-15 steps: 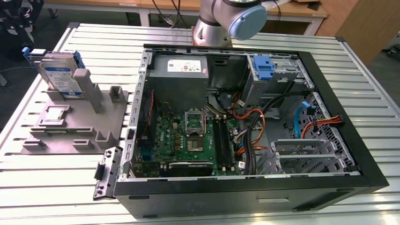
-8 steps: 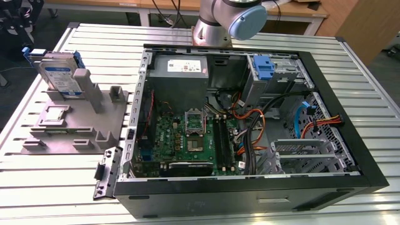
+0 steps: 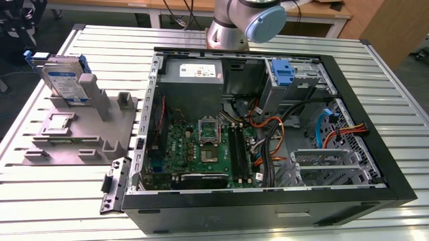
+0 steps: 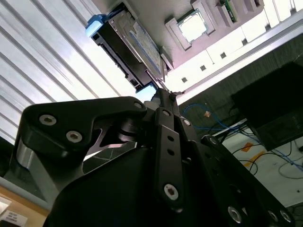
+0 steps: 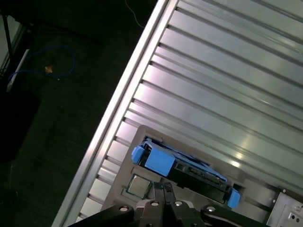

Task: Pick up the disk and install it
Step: 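Pick up the disk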

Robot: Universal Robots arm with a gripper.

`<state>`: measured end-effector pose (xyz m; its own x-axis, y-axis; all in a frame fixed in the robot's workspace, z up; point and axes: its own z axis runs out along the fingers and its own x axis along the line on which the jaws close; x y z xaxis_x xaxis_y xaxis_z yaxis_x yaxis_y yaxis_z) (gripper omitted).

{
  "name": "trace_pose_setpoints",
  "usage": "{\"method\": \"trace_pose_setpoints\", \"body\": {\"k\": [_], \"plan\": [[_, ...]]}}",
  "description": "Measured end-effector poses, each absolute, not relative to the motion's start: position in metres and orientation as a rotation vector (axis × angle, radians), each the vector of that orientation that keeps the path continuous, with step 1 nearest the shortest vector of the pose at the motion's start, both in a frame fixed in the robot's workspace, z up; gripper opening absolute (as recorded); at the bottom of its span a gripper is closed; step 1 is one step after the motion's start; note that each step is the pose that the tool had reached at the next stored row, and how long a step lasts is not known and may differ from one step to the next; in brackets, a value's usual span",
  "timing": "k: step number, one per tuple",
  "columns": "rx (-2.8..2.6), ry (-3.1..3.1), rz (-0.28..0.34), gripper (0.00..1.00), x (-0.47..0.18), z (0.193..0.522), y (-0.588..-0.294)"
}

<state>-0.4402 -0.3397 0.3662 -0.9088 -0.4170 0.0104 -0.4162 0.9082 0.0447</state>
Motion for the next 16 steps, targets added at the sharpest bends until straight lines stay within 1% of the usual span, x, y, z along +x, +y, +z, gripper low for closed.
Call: {"method": "trace_pose_setpoints", "body": {"k": [16], "plan": [[1.093, -2.917, -0.059, 0.1, -0.4402, 0.3655, -0.3397]]}}
